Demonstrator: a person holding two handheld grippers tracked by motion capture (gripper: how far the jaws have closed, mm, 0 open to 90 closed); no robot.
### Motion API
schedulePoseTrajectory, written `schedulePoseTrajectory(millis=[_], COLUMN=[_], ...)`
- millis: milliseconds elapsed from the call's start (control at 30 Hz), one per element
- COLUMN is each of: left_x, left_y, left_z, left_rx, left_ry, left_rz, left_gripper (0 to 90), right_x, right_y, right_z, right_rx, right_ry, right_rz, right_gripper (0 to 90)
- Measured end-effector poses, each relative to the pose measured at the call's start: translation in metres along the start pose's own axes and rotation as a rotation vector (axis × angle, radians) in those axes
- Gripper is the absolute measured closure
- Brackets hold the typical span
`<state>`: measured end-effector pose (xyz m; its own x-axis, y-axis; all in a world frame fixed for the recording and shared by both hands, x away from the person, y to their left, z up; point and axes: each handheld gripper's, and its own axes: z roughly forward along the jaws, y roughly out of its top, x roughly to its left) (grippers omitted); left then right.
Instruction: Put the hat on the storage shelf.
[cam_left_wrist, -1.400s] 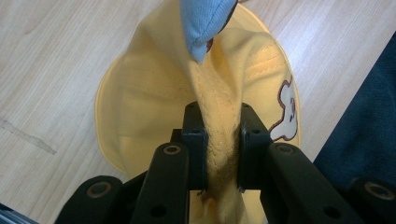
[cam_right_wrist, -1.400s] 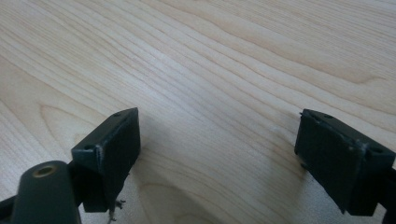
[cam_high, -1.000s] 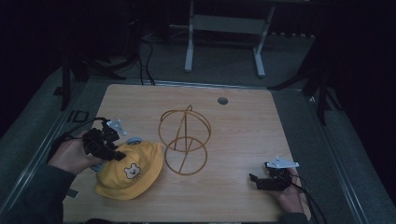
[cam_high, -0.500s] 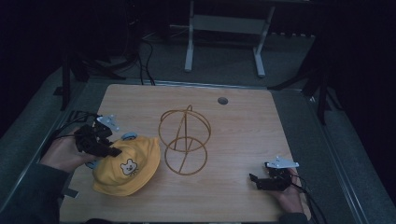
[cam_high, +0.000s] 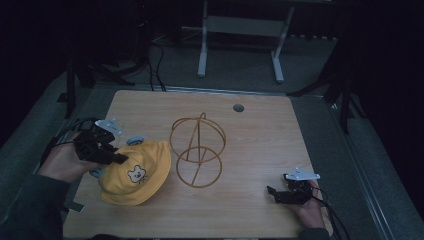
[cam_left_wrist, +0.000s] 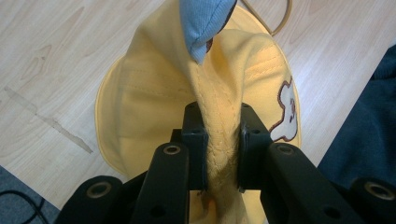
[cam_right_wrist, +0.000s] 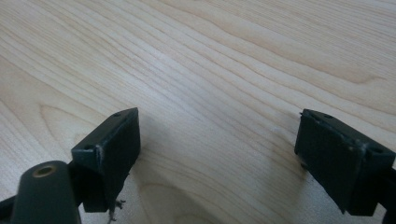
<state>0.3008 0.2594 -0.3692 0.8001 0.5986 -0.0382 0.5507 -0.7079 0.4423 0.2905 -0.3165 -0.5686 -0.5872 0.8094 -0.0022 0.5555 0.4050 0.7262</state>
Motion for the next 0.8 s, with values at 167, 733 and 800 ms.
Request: schedulePoseTrajectory(millis=[167,733,800], left_x=[0.002,0.009,0.009], left_y=[-0.001,-0.006,-0.006], left_z=[-0.004,-0.017,-0.019], left_rx=[-0.019,-0.052,-0.056], left_ry=[-0.006,-0.013,-0.01], left_rz=[-0.01,-0.034,-0.037], left_gripper=[77.1,77.0,77.1], right_x=[0.0,0.0,0.0], right_y=[0.0,0.0,0.0], right_z=[0.0,0.0,0.0], right_rx=[0.001,0.0,0.0], right_ry=[0.0,0.0,0.0], right_rz=[-0.001,-0.001,0.0], right_gripper=[14.3,14.3,14.3])
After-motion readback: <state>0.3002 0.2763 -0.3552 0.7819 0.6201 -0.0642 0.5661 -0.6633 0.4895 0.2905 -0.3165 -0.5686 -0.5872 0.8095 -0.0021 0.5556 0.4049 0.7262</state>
